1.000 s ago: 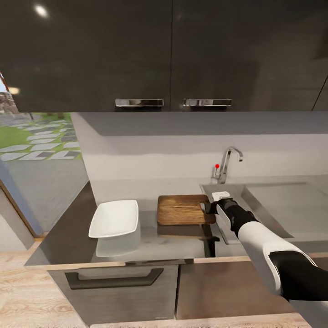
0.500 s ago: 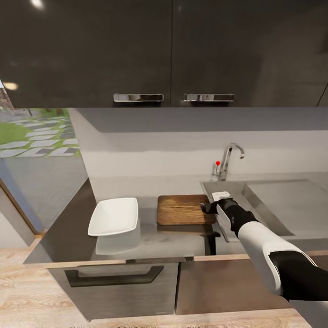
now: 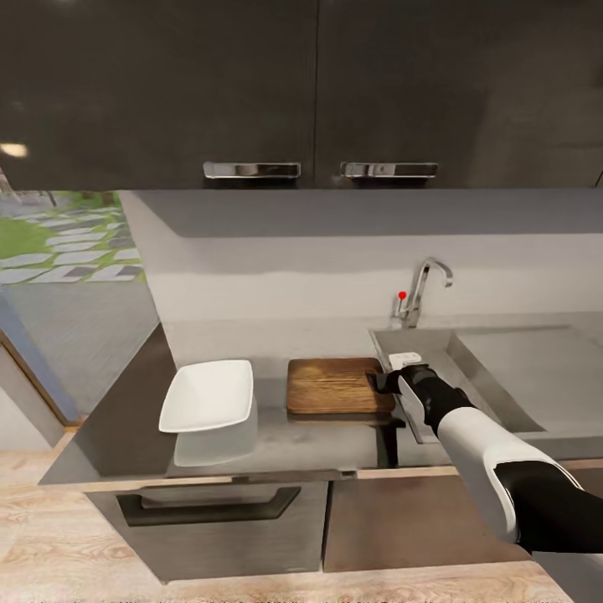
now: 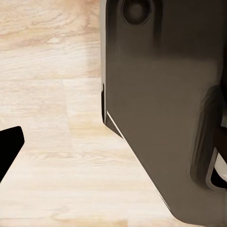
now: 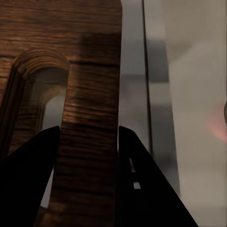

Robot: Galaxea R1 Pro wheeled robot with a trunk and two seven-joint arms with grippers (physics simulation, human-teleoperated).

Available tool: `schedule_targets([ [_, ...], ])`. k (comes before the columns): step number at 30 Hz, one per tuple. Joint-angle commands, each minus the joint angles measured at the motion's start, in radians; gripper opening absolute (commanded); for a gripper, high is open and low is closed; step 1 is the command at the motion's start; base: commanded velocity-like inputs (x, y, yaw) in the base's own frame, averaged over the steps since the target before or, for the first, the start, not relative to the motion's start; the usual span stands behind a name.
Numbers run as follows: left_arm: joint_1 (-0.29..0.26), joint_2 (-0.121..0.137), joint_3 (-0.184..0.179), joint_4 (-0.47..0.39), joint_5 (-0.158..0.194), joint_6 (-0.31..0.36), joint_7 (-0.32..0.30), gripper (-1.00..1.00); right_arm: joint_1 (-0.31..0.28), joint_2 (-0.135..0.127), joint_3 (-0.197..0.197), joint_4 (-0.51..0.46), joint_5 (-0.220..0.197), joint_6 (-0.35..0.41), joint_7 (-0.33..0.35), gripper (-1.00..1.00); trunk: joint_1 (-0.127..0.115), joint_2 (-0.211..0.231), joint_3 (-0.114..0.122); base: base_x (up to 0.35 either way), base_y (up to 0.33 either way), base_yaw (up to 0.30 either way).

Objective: In the kitchen, take the Vidalia onion out of the sink, dice it on the chopping board with the paring knife, put the diced onion into the bowl on the countertop, then place both the paring knife and the chopping board into the sink.

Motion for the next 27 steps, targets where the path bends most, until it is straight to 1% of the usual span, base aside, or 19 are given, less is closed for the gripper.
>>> schedule_targets([
  [1,-0.001,0.0,0.0,0.002,0.001,-0.006,0.0,1.0,0.0,-0.001,0.007,-0.002,0.002,0.006,0.003,-1.0,0.0,-0.001,-0.003,0.001,0.0,0.0],
  [9,-0.001,-0.001,0.0,0.002,0.001,-0.006,0.0,1.0,0.0,-0.001,0.007,-0.002,0.002,0.005,0.003,-1.0,0.0,-0.001,-0.012,0.0,0.0,0.0],
  [27,-0.001,-0.001,0.0,0.001,0.001,-0.006,0.0,1.0,0.0,-0.001,0.007,-0.002,0.002,0.005,0.003,-1.0,0.0,-0.001,-0.012,0.0,0.0,0.0],
])
